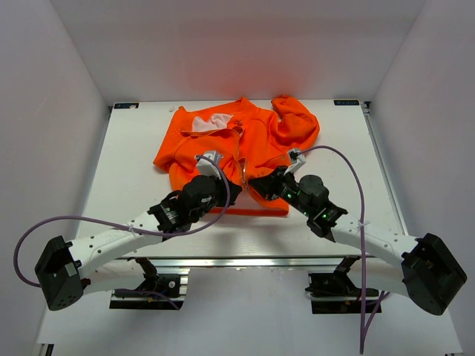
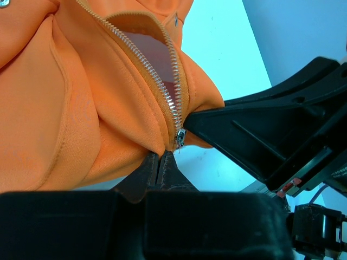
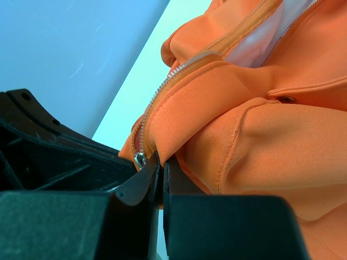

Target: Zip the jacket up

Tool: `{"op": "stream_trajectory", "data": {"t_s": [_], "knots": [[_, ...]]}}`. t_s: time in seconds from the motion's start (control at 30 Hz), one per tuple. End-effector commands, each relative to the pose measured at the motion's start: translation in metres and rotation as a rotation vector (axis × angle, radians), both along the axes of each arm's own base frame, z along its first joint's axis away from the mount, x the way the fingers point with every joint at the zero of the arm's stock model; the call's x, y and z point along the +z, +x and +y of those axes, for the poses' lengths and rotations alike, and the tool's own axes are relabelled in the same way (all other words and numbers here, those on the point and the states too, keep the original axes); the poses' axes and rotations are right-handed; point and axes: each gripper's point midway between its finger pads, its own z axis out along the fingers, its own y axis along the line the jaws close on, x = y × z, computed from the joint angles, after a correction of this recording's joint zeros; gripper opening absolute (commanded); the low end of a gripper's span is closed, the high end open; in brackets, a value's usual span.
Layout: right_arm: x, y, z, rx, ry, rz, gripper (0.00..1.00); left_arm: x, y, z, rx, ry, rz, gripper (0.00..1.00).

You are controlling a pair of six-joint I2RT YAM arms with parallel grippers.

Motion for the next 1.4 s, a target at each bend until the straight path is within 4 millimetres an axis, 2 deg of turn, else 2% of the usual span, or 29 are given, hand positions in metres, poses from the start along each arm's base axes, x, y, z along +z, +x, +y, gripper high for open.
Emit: {"op": "stream_trajectory", "data": {"t_s": [0.0, 0.17, 0.23, 0.3, 0.33, 0.37, 0.4, 0.5, 0.53, 0.6, 0.73, 0.83, 0.93, 1.07, 1.2, 1.33, 1.37], "knots": [[0.088, 0.015, 0.001, -0.053, 0.185, -0.175, 0.00, -0.014, -0.032, -0.010, -0.164, 0.026, 0.057, 0.00], [0.089, 0.019, 0.002, -0.048, 0.143, -0.168, 0.00, -0.020, -0.033, -0.004, -0.148, 0.050, 0.079, 0.00], [0.080, 0.019, 0.006, -0.028, 0.082, -0.144, 0.00, -0.021, -0.031, -0.001, -0.128, 0.060, 0.080, 0.00], [0.057, 0.013, 0.013, 0.036, 0.000, -0.078, 0.00, -0.017, -0.026, 0.001, -0.101, 0.057, 0.067, 0.00], [0.048, 0.011, 0.014, 0.051, -0.036, -0.072, 0.05, -0.015, -0.024, 0.001, -0.091, 0.054, 0.063, 0.00], [0.038, 0.008, 0.014, 0.065, -0.062, -0.049, 0.16, -0.009, -0.021, -0.001, -0.084, 0.043, 0.052, 0.00], [0.022, 0.002, 0.013, 0.096, -0.101, -0.016, 0.21, -0.006, -0.019, -0.001, -0.072, 0.039, 0.045, 0.00], [0.000, -0.010, 0.009, 0.138, -0.174, 0.021, 0.29, 0.004, -0.013, -0.004, -0.051, 0.015, 0.032, 0.00], [-0.004, -0.011, 0.007, 0.144, -0.192, 0.024, 0.35, 0.006, -0.012, -0.006, -0.048, 0.008, 0.030, 0.00], [-0.008, -0.016, 0.003, 0.151, -0.227, 0.037, 0.41, 0.013, -0.009, -0.009, -0.041, -0.011, 0.029, 0.00], [-0.005, -0.016, -0.007, 0.136, -0.287, 0.040, 0.48, 0.022, -0.007, -0.015, -0.035, -0.040, 0.038, 0.00], [0.000, -0.015, -0.016, 0.108, -0.335, 0.033, 0.60, 0.024, -0.006, -0.018, -0.030, -0.055, 0.056, 0.00], [0.004, -0.021, -0.028, 0.094, -0.381, 0.033, 0.67, 0.022, -0.005, -0.019, -0.012, -0.066, 0.075, 0.00], [0.011, -0.032, -0.033, 0.108, -0.420, 0.009, 0.73, 0.024, -0.004, -0.020, -0.012, -0.073, 0.080, 0.00], [0.011, -0.046, -0.029, 0.089, -0.492, 0.002, 0.74, 0.026, -0.004, -0.023, -0.018, -0.081, 0.081, 0.00], [0.005, -0.064, -0.018, 0.039, -0.559, 0.007, 0.65, 0.030, -0.003, -0.024, -0.010, -0.091, 0.084, 0.00], [0.003, -0.058, -0.022, -0.027, -0.575, 0.004, 0.64, 0.030, -0.003, -0.024, -0.009, -0.093, 0.086, 0.00]]}}
